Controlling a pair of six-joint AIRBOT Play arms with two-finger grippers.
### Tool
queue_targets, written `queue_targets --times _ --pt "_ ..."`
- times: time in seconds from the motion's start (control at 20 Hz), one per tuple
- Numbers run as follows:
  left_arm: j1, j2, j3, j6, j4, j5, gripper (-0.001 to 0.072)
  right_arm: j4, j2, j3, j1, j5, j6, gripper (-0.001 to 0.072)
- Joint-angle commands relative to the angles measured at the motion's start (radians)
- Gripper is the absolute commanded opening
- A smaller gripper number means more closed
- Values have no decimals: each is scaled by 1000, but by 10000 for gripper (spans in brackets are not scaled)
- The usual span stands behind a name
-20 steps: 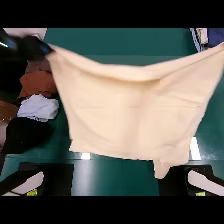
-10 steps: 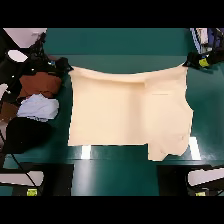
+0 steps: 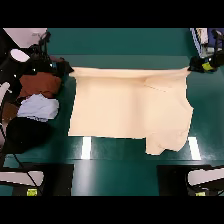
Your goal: Fold the shirts.
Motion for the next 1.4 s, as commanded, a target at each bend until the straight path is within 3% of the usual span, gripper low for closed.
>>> queue_targets --times 0.0,0.25,0.3,0.35,0.4,0.5,0.75,0.9,1.1,1.35 --pt "0 -2 -101 11 37 -22 25 -54 93 -206 -2 -4 1 10" --pt "0 -2 -160 -2 45 -28 27 -42 220 -481 0 -138 29 14" --pt "0 -2 -160 -31 45 -36 171 -16 228 -509 -1 -152 32 70" --pt "0 -2 -160 -61 45 -51 526 16 229 -524 -3 -152 34 294" --pt "1 -2 -159 -89 47 -79 675 47 228 -529 -6 -142 34 386" --pt "31 1 -148 -101 59 -185 597 59 243 -516 -8 -61 37 376" --pt "177 140 -212 -93 123 -396 596 61 493 -668 -47 55 23 362" --pt "189 267 -402 -92 179 -475 596 158 611 -746 -115 171 -73 313" --pt "189 367 -666 -77 176 -417 597 307 658 -757 -217 242 -102 313" --pt "189 375 -797 -37 107 -331 596 322 674 -757 -240 243 -101 313"
